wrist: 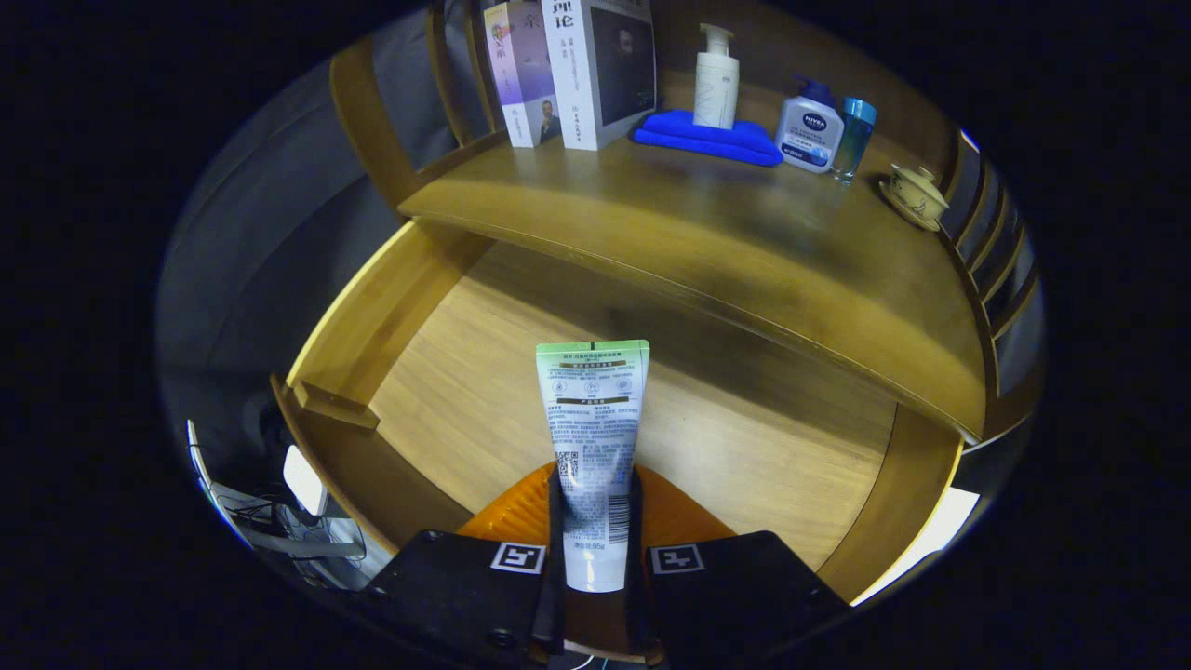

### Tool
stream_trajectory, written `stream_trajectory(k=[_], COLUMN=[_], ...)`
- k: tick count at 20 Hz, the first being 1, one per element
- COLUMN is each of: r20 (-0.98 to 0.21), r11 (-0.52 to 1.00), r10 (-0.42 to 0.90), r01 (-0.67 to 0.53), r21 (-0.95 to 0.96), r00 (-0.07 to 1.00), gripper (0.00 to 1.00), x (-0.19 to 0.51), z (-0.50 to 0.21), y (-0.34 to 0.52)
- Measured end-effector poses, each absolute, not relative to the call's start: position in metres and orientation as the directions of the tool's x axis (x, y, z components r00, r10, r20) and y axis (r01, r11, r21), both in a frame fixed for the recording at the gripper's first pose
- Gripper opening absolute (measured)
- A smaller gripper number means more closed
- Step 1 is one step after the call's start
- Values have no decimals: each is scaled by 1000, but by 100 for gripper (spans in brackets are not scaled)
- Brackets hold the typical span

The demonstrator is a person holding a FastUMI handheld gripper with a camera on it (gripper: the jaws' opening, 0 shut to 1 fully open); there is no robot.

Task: Pull open the drawer, take out the items inside it, and place them on the countertop above the cabinet.

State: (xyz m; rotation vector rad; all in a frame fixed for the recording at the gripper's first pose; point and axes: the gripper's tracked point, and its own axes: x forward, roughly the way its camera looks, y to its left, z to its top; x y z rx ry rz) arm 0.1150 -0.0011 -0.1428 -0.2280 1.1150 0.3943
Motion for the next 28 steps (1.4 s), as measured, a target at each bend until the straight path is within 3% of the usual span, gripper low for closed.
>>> stream_trajectory(k=[7,14,20,28], r20=[-834,-773,-774,-781], r11=[899,935,966,978], r10=[273,265,219,168], r01=[-435,-349,-243,-203], r21=[45,60,86,53], r00=[480,576,594,602], gripper=[28,28,28,28], x=[107,149,201,260], z=[-89,-52,-57,-49], y=[-3,-19,-27,-30])
